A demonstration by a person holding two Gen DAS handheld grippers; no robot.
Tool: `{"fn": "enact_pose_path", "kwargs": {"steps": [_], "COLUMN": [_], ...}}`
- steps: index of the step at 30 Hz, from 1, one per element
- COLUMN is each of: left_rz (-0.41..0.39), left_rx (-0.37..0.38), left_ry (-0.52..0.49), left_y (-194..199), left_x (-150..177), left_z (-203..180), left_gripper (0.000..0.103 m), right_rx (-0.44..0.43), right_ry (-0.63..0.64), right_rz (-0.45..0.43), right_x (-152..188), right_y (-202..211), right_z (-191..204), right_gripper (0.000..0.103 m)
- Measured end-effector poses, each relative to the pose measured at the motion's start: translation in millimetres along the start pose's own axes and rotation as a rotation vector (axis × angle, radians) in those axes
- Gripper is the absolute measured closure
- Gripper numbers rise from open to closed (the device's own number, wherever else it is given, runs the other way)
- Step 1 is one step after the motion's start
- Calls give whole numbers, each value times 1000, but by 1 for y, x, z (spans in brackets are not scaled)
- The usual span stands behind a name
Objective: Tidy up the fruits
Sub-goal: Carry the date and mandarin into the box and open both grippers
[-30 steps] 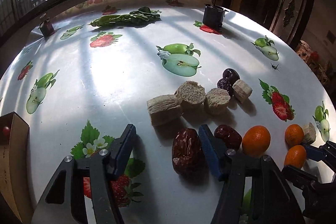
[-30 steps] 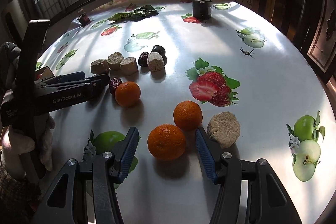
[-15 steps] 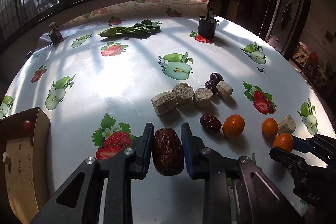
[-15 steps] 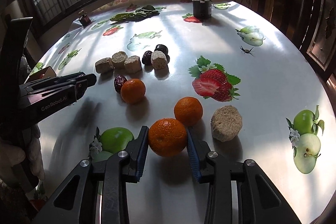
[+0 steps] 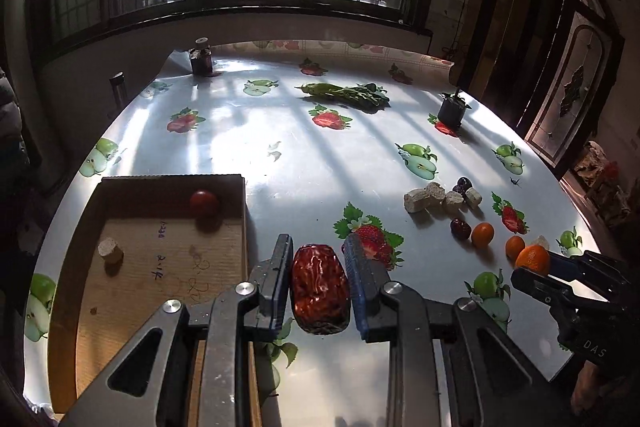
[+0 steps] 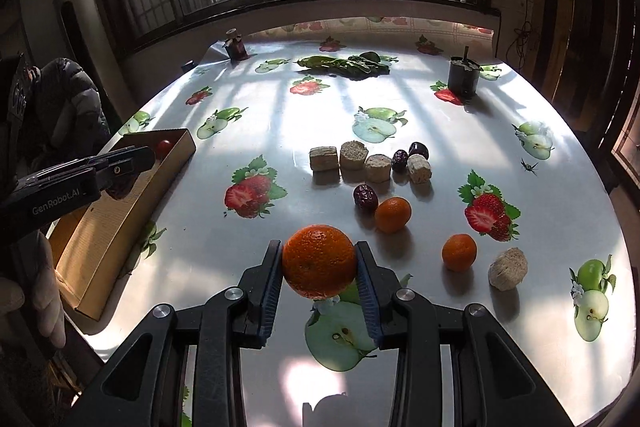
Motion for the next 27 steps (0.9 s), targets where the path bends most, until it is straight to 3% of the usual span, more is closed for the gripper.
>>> {"fn": "enact_pose_path", "kwargs": {"steps": [9, 15, 20, 27], "left_rz": [2, 86, 172, 237], "left_rx": [-206, -279, -280, -223], "left_ry": [120, 201, 239, 224], "left_y": [29, 10, -25, -55], "left_x": [15, 33, 52, 72], "left_z": [137, 204, 228, 218], "left_gripper": [77, 77, 77, 77], "right_rx": [-187, -291, -331, -242], "right_ry": [146, 207, 235, 260], "right_rz": [-45, 12, 105, 218], "right_x": [-46, -52, -36, -7], "right_y": [-10, -51, -107, -169], "right_z": [137, 218, 257, 254], "right_gripper": [65, 65, 64, 64]}}
Point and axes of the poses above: each gripper's, at about its wrist camera, not at the fingertips, and y roughly against the way its jaws point, z to its left, x to its underside, the point moved 8 cm from there along -y, roughly the way its jaws point, and after that the axes turned 10 degrees about -y, right-handed, at the moved point
